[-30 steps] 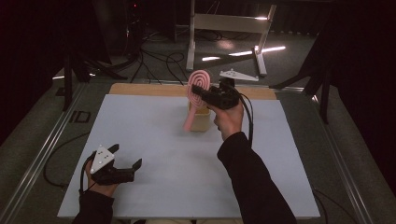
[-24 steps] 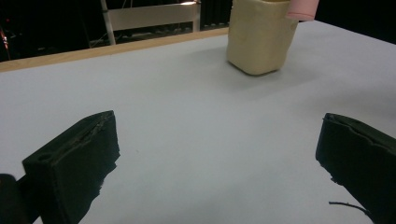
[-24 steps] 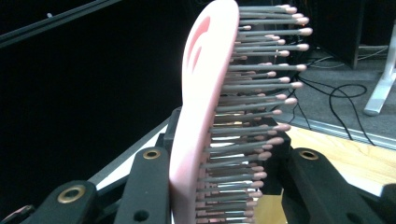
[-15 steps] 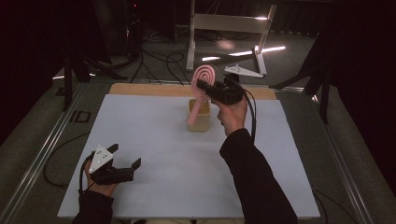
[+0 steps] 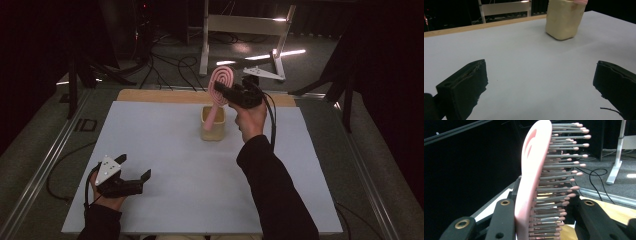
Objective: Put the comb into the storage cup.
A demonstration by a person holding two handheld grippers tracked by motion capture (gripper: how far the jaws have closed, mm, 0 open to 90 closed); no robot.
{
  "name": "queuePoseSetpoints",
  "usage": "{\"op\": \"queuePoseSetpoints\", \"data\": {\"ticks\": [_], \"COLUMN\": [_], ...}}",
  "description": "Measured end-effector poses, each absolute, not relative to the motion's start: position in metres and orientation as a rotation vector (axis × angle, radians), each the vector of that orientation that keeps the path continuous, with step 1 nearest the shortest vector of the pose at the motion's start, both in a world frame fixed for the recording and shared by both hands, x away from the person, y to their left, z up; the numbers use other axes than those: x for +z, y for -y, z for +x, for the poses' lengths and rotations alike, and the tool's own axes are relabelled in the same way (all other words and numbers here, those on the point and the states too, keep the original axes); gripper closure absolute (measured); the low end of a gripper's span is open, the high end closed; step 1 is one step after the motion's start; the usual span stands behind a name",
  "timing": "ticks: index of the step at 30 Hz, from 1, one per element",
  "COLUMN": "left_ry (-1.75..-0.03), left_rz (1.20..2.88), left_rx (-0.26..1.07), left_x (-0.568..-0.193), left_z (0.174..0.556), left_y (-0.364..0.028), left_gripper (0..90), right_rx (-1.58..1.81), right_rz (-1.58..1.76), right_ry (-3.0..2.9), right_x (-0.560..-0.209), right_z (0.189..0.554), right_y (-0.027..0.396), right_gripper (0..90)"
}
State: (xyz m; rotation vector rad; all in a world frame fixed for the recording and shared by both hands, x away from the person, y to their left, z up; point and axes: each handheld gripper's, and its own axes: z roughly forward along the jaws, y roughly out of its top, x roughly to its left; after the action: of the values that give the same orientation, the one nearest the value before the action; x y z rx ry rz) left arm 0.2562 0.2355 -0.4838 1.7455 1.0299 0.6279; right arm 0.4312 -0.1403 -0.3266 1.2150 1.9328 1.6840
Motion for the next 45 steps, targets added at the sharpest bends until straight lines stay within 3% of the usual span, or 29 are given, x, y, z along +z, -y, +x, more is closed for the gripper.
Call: {"op": "queuePoseSetpoints", "data": {"ticks": [21, 45], "left_ry": [-1.031, -1.028], "left_rz": [1.747, 1.741], "left_rx": [0.623, 0.614], "left_x": [-0.484, -0.484], "left_z": [0.256, 0.256], "left_y": [-0.235, -0.235], "left_gripper": [0.1, 0.1], "right_rx": [1.714, 1.665], "right_rz": [1.226, 1.250], "right_ry": [-1.856, -1.825], "right_x": [-0.313, -0.325], "right_z": [0.437, 0.453], "right_y": [0.149, 0.144], "right_gripper": [64.2, 64.2]}}
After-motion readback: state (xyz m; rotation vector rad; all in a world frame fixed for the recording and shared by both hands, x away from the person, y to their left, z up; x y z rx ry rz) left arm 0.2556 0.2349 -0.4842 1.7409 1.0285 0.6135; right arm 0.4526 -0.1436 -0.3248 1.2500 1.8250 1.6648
